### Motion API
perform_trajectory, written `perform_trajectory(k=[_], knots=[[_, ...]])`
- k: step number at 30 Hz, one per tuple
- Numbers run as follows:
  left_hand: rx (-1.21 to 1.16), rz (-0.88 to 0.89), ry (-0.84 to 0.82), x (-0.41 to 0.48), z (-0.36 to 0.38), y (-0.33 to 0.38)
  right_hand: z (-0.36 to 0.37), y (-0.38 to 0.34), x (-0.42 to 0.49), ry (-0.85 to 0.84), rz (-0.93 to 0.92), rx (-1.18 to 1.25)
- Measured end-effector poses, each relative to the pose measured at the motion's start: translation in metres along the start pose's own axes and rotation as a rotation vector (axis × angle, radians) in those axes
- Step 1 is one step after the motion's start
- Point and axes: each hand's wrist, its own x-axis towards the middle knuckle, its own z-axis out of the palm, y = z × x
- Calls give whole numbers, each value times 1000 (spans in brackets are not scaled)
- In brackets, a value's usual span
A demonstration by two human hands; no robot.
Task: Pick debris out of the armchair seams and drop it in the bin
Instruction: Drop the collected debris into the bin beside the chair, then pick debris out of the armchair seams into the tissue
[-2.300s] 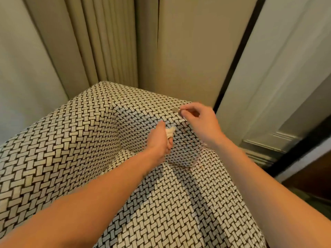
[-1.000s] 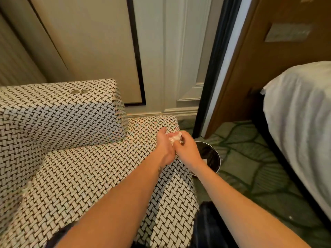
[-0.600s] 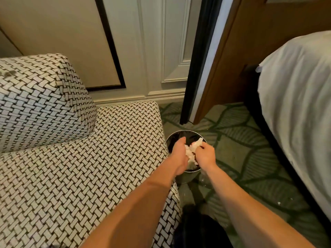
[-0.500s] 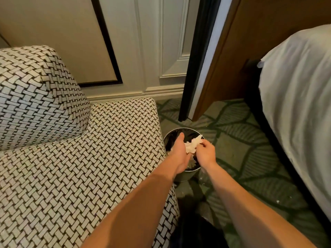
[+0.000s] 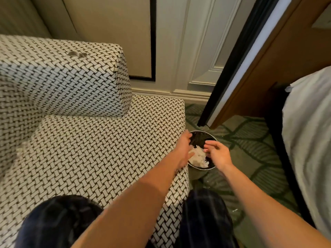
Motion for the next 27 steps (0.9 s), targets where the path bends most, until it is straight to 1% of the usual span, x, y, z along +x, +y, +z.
perform_trajectory(k=[4, 7, 10, 15, 22, 27], knots=[[-58, 110, -9, -42, -43, 1, 48, -29, -54, -203, -127, -6], [-98, 147, 6, -78, -75, -3, 84, -49, -104, -334, -189, -43], [-147, 171, 15, -117, -108, 10, 118, -71, -147, -442, -244, -80], [-177, 247, 96, -158, -155, 36, 164, -92, -186, -557, -285, -87], [-249, 351, 227, -206, -209, 44, 215, -111, -239, -702, -356, -120], [-184, 424, 362, -248, -240, 61, 251, -130, -279, -822, -395, -126]])
